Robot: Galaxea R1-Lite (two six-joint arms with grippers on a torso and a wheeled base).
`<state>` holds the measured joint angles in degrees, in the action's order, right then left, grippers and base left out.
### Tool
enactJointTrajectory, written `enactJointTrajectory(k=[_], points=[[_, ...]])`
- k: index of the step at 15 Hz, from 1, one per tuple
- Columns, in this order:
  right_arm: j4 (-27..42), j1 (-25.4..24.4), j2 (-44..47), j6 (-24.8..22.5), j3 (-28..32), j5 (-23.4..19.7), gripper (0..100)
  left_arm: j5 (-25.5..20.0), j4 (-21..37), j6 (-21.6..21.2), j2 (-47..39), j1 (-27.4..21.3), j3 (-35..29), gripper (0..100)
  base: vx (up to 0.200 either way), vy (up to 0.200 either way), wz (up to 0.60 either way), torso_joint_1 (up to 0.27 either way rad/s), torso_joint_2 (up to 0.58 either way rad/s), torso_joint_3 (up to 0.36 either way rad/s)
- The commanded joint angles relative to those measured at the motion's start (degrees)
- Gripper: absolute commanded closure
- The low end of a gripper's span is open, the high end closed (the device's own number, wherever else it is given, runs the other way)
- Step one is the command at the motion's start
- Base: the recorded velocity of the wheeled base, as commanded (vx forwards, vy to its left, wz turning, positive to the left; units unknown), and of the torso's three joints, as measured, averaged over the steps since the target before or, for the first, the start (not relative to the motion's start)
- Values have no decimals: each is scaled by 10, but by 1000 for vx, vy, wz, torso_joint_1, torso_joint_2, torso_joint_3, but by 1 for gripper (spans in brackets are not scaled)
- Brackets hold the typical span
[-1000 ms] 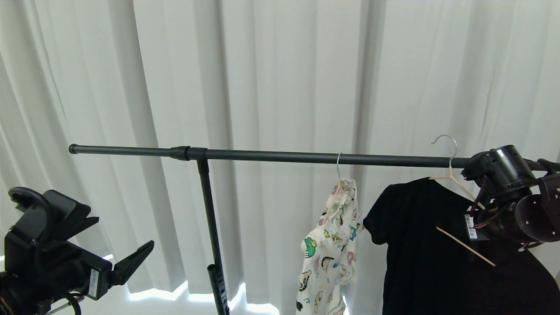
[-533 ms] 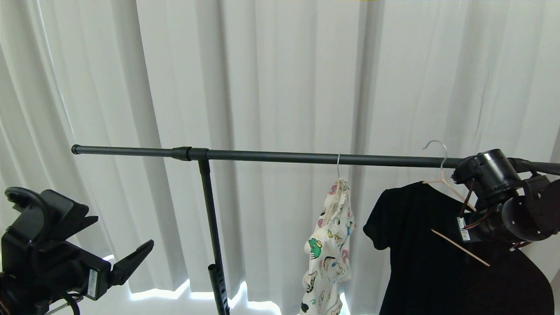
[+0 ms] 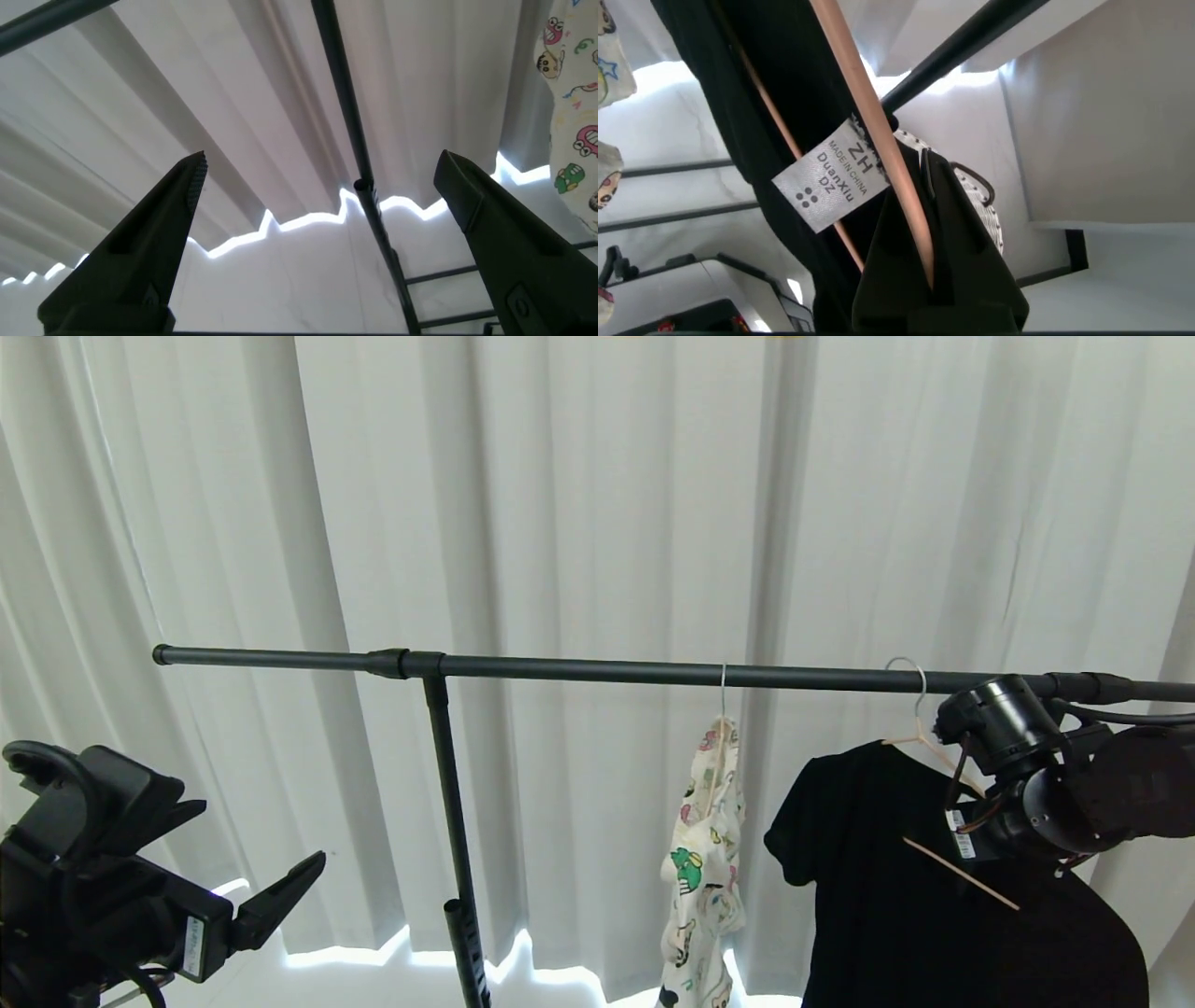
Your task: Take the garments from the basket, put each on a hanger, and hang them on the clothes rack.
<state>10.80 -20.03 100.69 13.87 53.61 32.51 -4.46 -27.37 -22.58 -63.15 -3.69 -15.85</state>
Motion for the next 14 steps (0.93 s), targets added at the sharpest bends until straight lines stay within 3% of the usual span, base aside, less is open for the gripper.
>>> enactJointTrajectory(k=[1,4,5,14], points=[[0,0,3,0,0,0,100,0,-1,0,-2,-1,0,0,0,0,0,0,0,0],[0,0,2,0,0,-1,100,0,-1,0,0,0,4,0,0,0,0,0,0,0],[0,0,1,3,0,0,0,0,-1,1,0,0,4,0,0,0,0,0,0,0],[4,-1,-113,4,-14,-1,0,2,-1,4,0,3,5,0,0,0,0,0,0,0]])
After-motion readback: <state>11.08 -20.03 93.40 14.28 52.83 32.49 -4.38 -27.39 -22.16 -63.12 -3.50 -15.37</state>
